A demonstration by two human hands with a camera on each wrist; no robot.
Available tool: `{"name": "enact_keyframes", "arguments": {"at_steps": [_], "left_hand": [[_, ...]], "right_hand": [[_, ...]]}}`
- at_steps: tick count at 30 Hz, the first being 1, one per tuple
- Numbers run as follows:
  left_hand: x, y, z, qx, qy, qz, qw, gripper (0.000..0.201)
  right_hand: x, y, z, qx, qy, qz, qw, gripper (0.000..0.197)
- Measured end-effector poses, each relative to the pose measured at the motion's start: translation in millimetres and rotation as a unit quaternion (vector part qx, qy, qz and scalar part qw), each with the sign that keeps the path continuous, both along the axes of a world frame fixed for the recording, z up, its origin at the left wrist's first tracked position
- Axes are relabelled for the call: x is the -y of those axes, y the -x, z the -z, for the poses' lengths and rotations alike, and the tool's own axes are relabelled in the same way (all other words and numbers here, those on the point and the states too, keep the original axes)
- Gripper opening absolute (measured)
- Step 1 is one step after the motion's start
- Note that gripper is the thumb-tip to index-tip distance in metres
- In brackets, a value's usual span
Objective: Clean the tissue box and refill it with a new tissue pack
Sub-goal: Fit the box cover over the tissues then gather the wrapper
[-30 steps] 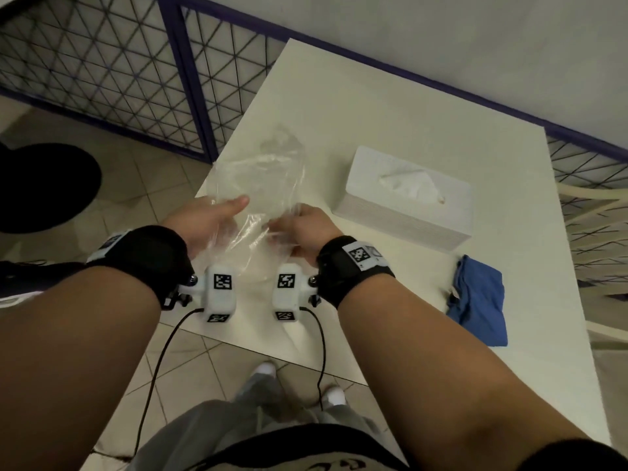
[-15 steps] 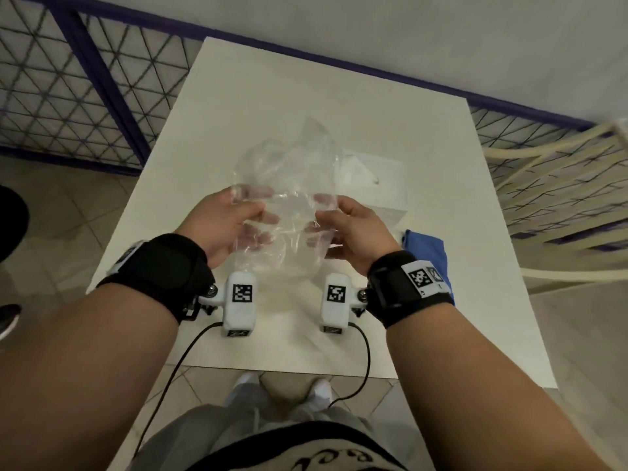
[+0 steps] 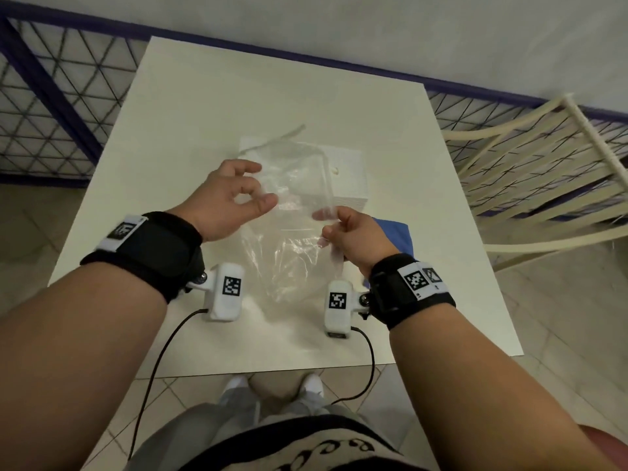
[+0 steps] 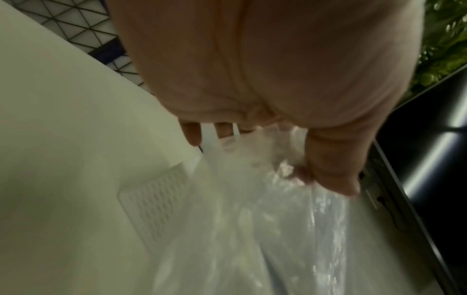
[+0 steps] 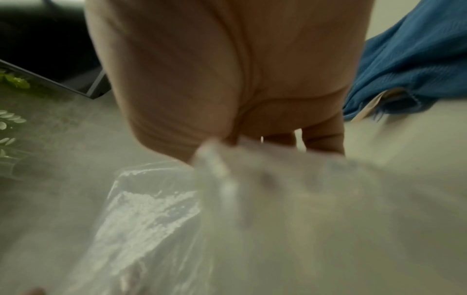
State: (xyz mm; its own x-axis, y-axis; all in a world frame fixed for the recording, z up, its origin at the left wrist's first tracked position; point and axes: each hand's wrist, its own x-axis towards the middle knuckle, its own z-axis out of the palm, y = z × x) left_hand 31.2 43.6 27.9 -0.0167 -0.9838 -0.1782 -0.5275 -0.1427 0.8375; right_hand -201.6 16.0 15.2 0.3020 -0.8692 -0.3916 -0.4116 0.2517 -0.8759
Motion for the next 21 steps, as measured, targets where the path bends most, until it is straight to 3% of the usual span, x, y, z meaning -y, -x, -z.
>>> {"name": "enact_keyframes", "arguments": {"at_steps": [6,10,13,16,18,19,21], "left_hand": [[7.6,6.4,-8.3,0.01,0.021,0.005,1.0,0.037],[13.2,5.8,-11.2,0.112,0.053,-0.033,0.992,0.032],[15.5,-3.5,-10.8,0.024,0.098,-0.14,0.985,0.034],[10.3,-4.4,-1.1,-0.104,0.044,-0.213,0.97,0.067],[1.1,3.7,2.1,-0.151,-0.068,-0.172,0.971,0.09],[-3.9,8.1,3.1,-0.163,-0.126,-0.125,0.971,0.091],[-10.5,14.2,7.2,-0.187,-0.163,-0.062,0.967,0.062]], "right_hand": [[-0.3,5.2,8.9,-0.047,0.021,-0.007,0.999,0.026],[0.7,9.1,12.0,-0.064,0.017,-0.005,0.998,0.026],[-0.1,8.7,13.7,-0.044,0.014,0.012,0.999,0.026],[0.8,3.6,13.5,0.004,0.012,0.048,0.999,0.025],[2.6,-1.5,12.4,0.039,0.003,0.076,0.996,0.025],[3.7,-4.1,11.3,0.056,-0.005,0.084,0.995,0.023],[5.5,-9.1,7.4,0.081,-0.026,0.08,0.993,0.016]]}}
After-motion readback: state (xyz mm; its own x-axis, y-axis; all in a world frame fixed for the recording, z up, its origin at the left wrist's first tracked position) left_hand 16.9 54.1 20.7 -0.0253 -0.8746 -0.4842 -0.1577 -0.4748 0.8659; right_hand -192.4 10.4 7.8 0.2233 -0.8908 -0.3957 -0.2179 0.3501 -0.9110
